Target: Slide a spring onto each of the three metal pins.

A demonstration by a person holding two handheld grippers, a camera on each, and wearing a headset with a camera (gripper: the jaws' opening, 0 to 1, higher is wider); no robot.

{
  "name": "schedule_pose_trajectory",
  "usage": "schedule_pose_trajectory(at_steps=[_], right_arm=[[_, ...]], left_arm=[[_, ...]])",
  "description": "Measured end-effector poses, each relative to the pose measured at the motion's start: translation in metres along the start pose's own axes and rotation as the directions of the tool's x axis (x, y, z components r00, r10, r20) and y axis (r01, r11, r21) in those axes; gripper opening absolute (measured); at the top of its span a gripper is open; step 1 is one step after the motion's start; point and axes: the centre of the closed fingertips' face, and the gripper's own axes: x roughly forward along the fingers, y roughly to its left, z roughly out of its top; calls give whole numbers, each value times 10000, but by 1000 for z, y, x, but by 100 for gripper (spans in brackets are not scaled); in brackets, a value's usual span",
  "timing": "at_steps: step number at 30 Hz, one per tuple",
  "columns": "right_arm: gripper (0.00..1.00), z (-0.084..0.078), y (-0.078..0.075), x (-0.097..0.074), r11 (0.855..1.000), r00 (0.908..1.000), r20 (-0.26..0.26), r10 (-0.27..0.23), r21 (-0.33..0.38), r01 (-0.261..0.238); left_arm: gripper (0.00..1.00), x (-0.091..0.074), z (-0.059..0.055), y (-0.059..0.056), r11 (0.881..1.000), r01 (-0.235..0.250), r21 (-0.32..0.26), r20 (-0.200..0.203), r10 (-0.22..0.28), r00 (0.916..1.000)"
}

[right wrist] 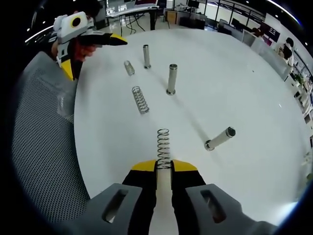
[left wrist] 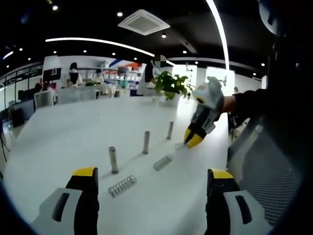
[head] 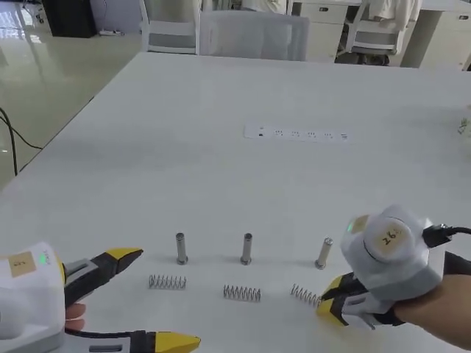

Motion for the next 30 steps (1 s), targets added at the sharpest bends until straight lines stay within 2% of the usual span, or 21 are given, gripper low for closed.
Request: schedule_pose_trajectory(at_steps=[9,13,18,22,30], right_arm=[[7,15,13,-7,9990,9985,334,429,-171,-424],[7,20,17,-9,9978,9978,358,564,-378,-550],[7,25,24,-11,9953,9963,374,770,-626,-745],[7,31,29,-13,9924,9954,369,889,-888,-853],[7,40,35,-15,9870,9940,375,1032,-1275,-977]], left_arm=[[76,7,0,-14,9976,667,170,-173,-665,9976],[71,12,-1,-20,9936,1076,352,-348,-1063,9937],[64,16,3,-24,9884,1443,475,-369,-1426,9891],[58,22,9,-29,9808,1842,643,-425,-1817,9824],[52,39,15,-42,9540,2714,1272,-772,-2632,9616]])
